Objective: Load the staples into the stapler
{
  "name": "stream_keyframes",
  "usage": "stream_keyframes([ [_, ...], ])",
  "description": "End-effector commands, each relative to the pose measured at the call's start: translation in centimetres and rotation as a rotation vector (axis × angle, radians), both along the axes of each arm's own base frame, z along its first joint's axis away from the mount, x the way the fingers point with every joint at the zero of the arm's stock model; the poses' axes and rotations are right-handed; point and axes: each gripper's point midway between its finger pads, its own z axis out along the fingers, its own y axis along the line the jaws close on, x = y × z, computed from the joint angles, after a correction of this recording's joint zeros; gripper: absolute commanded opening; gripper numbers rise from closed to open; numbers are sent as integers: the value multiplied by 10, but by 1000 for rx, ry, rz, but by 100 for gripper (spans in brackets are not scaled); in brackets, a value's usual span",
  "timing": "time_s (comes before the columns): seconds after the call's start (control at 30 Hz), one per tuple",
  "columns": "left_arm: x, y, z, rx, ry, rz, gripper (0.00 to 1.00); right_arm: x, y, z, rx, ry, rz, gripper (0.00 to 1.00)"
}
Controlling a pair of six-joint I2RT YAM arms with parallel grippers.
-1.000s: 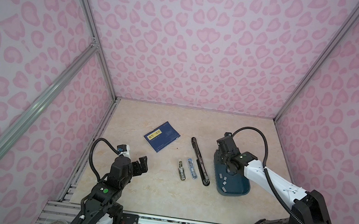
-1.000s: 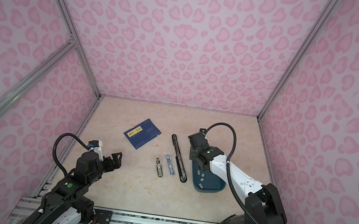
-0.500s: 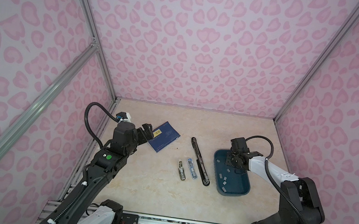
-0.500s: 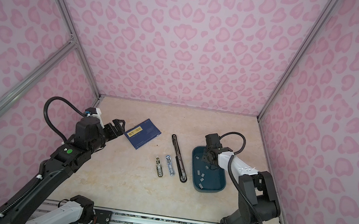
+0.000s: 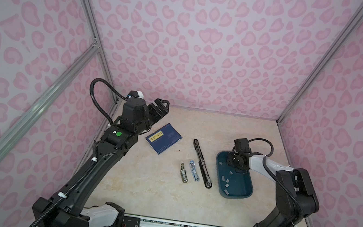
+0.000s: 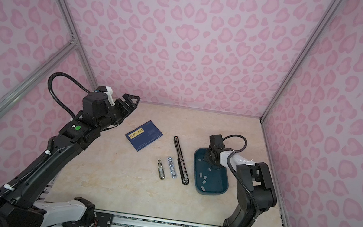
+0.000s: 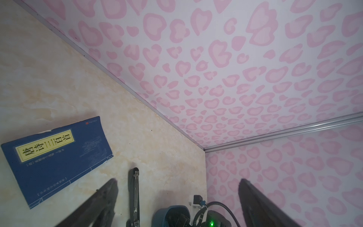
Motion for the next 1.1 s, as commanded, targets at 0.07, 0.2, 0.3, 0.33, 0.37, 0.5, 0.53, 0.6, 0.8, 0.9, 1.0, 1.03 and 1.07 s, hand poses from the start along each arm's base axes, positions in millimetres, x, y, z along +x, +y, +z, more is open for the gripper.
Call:
stream_keyframes([
  [0.07, 7, -14, 14, -67, -12, -25, 97, -4, 2, -6, 4, 30, 2, 38],
  [0.2, 7, -15, 19, -72, -31, -24, 97, -4, 9, -2, 4, 21, 23, 38],
  [0.3, 6, -13, 22, -64, -45, -17, 97, -3, 16, 1, -15, 16, 48, 36],
  [0.33, 6, -12, 21, -60, -48, -11, 97, -3, 19, 1, -25, 18, 58, 35],
  [0.37, 6, -11, 18, -56, -46, -1, 97, -3, 21, 2, -35, 15, 66, 34],
  [0.5, 7, -9, 10, -38, -40, 19, 97, -4, 24, 1, -99, 21, 83, 31],
  [0.53, 7, -7, 7, -28, -36, 26, 97, -6, 22, 1, -128, 25, 84, 31],
  [0.6, 6, -3, 0, -10, -28, 38, 97, -9, 16, 1, -192, 31, 81, 32],
  [0.8, -5, 22, -13, 54, -43, 138, 97, -17, 7, -2, -269, 57, 86, 32],
  [0.9, -11, 33, -17, 99, -47, 177, 97, -23, 4, 0, -307, 55, 88, 32],
  [1.0, -16, 43, -21, 127, -44, 217, 97, -30, 0, 1, -317, 57, 85, 32],
  [1.03, -18, 47, -22, 132, -46, 234, 97, -33, -2, 0, -321, 59, 85, 32],
  [1.07, -19, 50, -23, 136, -46, 243, 97, -33, -3, 1, -321, 55, 82, 32],
])
